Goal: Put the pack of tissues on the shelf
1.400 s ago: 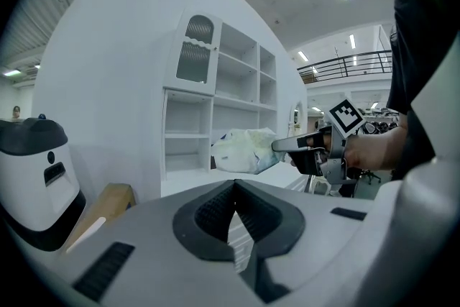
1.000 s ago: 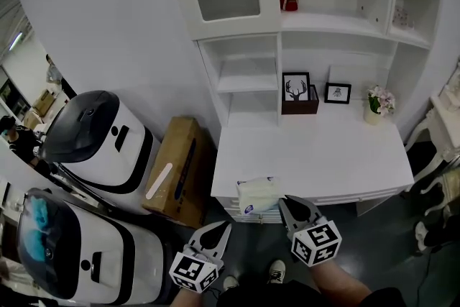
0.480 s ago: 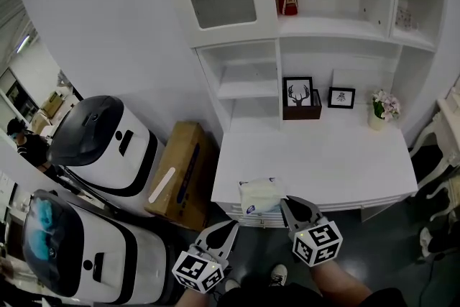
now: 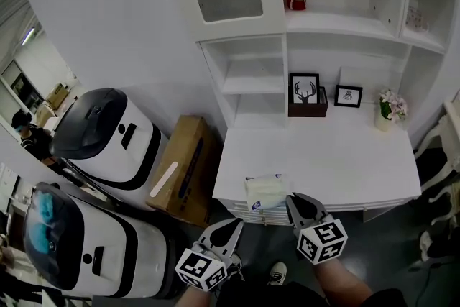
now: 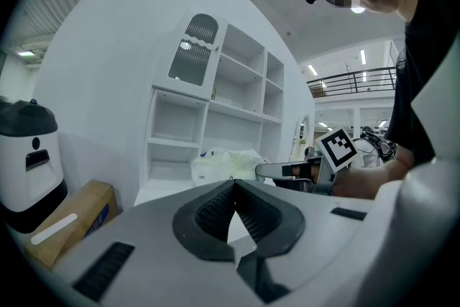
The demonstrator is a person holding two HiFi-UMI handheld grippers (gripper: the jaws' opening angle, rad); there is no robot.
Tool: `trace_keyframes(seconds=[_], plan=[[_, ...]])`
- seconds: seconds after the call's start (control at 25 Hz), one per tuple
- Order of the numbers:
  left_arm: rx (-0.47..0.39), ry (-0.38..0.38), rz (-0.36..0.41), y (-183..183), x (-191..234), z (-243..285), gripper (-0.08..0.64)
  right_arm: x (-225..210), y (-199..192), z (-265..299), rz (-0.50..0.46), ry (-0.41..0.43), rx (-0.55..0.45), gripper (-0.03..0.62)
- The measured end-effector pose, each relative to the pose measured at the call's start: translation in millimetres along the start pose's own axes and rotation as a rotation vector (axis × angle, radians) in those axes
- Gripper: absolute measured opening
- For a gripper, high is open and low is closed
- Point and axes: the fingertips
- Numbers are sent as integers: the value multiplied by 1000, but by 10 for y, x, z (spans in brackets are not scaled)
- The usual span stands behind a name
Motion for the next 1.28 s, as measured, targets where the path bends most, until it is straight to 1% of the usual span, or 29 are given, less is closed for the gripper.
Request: trace_keyframes(seconds=[0.28,0.56,1.0,1.28], plan=[[15,-32,8,-18,90,54,3,-44,31,58,10,-32,-9,9],[14,-86,26,93,242,118,3,-47,112,166,20,-81,-17,9],[21,-137,14,139,769,132,3,85,197,600,36,-138,-13,9],[6,-169,3,184,1048,170,3,143,246,801,36,-178,-6,9]])
Point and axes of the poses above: the fingertips, and each gripper's own axes: z forward along the fingers, x to its left, y out of its top, and after that the axes turned 8 degrees about x, right-handed
